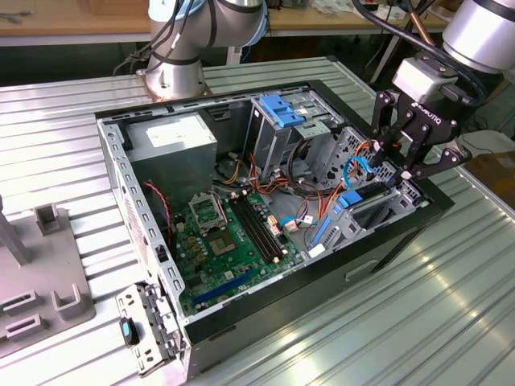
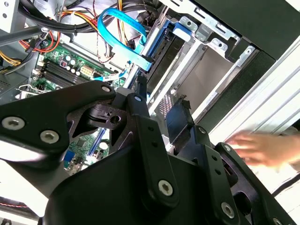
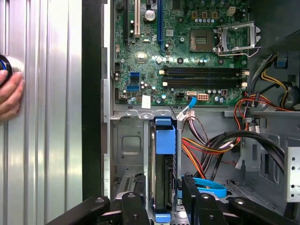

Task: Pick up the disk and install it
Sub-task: 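Insert the first disk wire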

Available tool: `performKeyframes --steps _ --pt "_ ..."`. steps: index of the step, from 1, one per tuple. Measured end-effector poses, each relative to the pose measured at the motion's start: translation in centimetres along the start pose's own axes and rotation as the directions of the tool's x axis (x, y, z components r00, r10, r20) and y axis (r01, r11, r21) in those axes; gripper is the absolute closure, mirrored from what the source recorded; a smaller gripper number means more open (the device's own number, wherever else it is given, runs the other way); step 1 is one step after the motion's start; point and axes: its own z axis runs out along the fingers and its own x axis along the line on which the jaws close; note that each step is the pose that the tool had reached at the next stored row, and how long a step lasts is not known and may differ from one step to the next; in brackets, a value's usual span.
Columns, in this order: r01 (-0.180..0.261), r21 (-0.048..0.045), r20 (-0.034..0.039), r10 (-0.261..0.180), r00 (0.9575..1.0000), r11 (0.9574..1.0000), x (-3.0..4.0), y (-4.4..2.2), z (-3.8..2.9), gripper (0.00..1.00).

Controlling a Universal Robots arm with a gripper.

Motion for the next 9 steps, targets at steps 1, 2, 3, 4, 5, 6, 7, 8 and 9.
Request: performKeyframes --steps 1,2,3,4,5,6,7,8,9 --pt "0.0 0.0 -0.0001 0.0 1.0 1.0 0.0 0.0 0.0 0.56" --pt "0.0 0.0 0.0 0.0 1.0 1.0 0.0 0.0 0.0 0.56" --pt "0.0 0.0 0.0 0.0 1.0 1.0 0.0 0.0 0.0 0.56" --pt "0.0 0.0 0.0 0.0 1.0 1.0 0.0 -0.01 0.0 0.56" --pt "0.0 0.0 -0.0001 0.0 1.0 1.0 0.0 -0.01 0.0 0.56" --pt "0.0 0.0 -0.0001 0.0 1.0 1.0 0.0 -0.01 0.0 0.57" --pt "0.0 0.0 -0.0001 0.0 1.0 1.0 0.0 -0.01 0.0 0.76" --pt "0.0 0.0 0.0 0.0 1.0 1.0 0.0 -0.01 0.0 0.82" --pt "0.0 0.0 -0.0001 0.0 1.0 1.0 0.0 -0.02 0.0 0.88"
